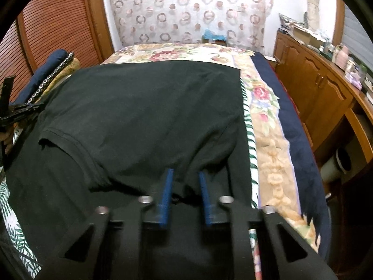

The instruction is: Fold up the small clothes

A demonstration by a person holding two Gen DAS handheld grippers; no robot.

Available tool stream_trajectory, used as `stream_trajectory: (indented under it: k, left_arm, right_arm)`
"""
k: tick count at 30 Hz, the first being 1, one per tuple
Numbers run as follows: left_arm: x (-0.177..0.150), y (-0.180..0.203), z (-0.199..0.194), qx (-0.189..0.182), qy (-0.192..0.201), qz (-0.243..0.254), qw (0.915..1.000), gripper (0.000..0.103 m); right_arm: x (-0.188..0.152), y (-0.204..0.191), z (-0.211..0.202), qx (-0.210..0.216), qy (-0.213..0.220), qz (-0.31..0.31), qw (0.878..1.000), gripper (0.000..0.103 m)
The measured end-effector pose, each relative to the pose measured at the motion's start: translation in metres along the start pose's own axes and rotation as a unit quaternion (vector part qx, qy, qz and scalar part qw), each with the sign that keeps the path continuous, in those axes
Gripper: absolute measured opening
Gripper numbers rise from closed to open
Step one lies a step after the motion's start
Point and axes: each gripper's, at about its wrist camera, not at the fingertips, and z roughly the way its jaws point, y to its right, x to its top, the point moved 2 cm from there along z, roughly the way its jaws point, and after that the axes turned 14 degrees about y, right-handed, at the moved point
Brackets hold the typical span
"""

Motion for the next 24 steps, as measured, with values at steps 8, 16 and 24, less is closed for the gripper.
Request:
stream_trajectory:
  k: [8, 16, 24]
  left_arm:
    - [0.02, 0.002, -0.036, 0.003, 0.065, 0.012, 0.9978, 0.005]
    - [0.047, 0.005, -0.071, 0.003, 0.117, 0.026, 0.9927, 0.005]
    - [0.039, 0.004, -0.102, 0.007, 0.139, 0.024, 0.99, 0.005]
  right_arm:
    - [0.023, 0.003, -0.04, 0.024, 0.055, 0.01, 0.998, 0.007]
    - [0.029, 0.013, -0.08, 0.016, 0.094, 0.024, 0.995, 0.007]
    - [0.008, -0.004, -0.12, 0.016, 0.119, 0.023, 0.992, 0.007]
